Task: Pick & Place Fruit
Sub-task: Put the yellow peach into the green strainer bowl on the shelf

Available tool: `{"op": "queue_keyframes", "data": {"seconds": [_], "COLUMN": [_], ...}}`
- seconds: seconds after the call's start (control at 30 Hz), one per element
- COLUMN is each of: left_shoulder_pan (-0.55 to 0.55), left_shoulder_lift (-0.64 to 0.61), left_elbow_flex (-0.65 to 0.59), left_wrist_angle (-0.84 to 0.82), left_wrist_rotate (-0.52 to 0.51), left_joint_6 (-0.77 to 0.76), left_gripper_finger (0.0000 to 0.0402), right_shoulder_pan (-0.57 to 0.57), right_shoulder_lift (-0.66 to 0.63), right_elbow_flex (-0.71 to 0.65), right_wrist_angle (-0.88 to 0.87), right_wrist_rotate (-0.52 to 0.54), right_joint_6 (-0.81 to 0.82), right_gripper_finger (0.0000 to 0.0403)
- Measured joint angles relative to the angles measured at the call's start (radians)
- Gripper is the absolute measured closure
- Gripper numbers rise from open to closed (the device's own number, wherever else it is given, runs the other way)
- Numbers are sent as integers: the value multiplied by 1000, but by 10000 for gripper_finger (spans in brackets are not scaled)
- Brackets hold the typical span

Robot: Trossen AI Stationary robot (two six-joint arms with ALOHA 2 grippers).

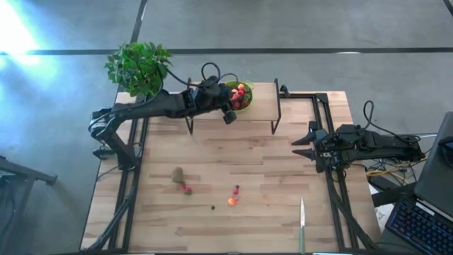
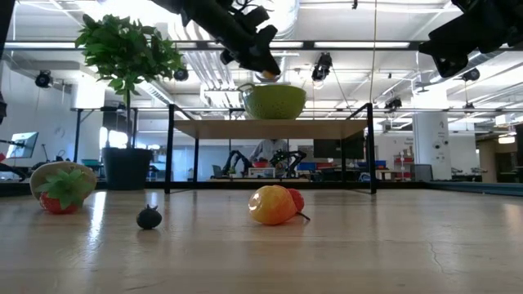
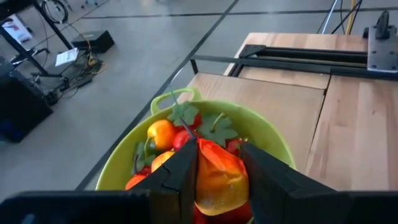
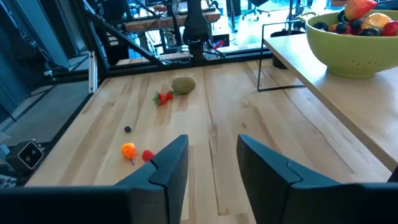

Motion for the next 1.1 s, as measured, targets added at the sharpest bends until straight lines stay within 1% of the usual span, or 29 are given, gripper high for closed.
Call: {"op": "queue_keyframes", "data": {"seconds": [0.2,0.5,0.77,0.93,1.1], "left_shoulder_pan": [1,2,3,5,5], "left_shoulder_lift": [0,2,2,2,2], "left_elbow_flex": [-7,-50,-63,-63,-63], "left_wrist_angle": [-7,-7,0,10,12], "left_wrist_rotate": [0,0,0,0,0], "left_joint_6": [0,2,49,23,21], "left_gripper_finger": [284,285,274,257,222], "right_shoulder_pan": [0,0,0,0,0], "right_shoulder_lift": [0,0,0,0,0], "right_elbow_flex": [0,0,0,0,0], "right_wrist_angle": [0,0,0,0,0], "right_wrist_rotate": [0,0,0,0,0], "right_joint_6": [0,0,0,0,0], "right_gripper_finger": [291,324,352,362,362]}}
